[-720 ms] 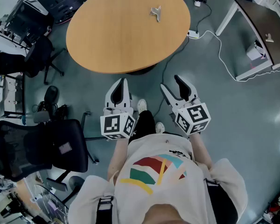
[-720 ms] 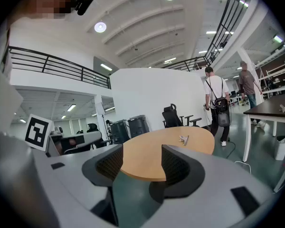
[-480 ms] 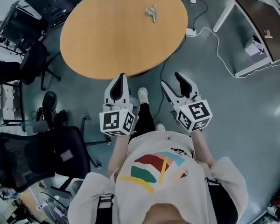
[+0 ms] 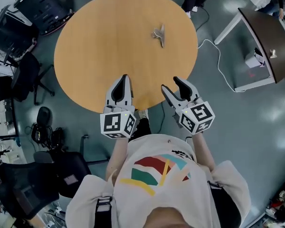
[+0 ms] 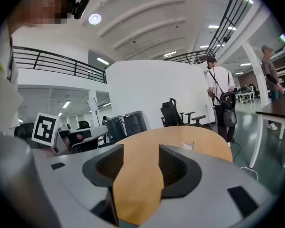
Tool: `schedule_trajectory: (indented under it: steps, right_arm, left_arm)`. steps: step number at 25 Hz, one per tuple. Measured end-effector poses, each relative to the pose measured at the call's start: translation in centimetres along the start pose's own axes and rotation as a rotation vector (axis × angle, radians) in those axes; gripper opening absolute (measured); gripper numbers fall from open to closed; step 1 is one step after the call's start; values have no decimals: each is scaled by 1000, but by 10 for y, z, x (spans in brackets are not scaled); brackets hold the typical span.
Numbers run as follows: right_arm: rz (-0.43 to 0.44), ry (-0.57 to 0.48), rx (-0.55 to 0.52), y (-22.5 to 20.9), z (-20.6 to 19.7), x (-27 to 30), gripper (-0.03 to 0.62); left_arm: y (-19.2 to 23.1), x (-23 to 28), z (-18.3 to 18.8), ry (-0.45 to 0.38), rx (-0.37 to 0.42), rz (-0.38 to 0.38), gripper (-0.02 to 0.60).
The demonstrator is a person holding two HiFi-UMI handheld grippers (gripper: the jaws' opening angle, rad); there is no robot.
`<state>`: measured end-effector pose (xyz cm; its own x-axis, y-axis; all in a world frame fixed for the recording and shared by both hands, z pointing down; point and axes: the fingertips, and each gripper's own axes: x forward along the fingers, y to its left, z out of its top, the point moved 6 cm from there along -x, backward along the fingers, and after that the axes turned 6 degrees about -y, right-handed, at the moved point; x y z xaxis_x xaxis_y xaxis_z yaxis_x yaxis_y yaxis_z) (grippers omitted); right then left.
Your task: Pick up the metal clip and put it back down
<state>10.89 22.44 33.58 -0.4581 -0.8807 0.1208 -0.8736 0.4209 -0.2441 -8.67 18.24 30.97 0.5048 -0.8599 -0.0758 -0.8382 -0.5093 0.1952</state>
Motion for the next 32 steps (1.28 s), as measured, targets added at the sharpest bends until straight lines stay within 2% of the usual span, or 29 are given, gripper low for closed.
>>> schedule_trajectory:
  steps: [4,8,12,16,22,25,28,32]
  right_arm:
    - [-44,-17,79,-35,18,76,232]
    - [-95,17,100,-60,15,126,232]
    - [-94,91,130,-79,4,152,232]
    - [-69,101,132,-104,6,181,232]
    - [-4,114,35,-130,21,229,232]
    - [-24,140,-98,-151,24,253,233]
    - [-26,193,-212,-180,19,280,295]
    - [42,277,-321,-215,4,320,305]
  left_arm:
    - [55,66,-6,50,-15,-6,43]
    - [96,112,-15,75,-37,-10,43]
    - [109,140,-29,106,-74,6,41]
    - [113,166,-34,134,-84,9,43]
    - [125,184,-32,166,-64,32,42]
    - [129,200,-38,178,-67,40,43]
    - [132,218,-52,203,-79,31,43]
    - [145,244,-75,244,-92,25,41]
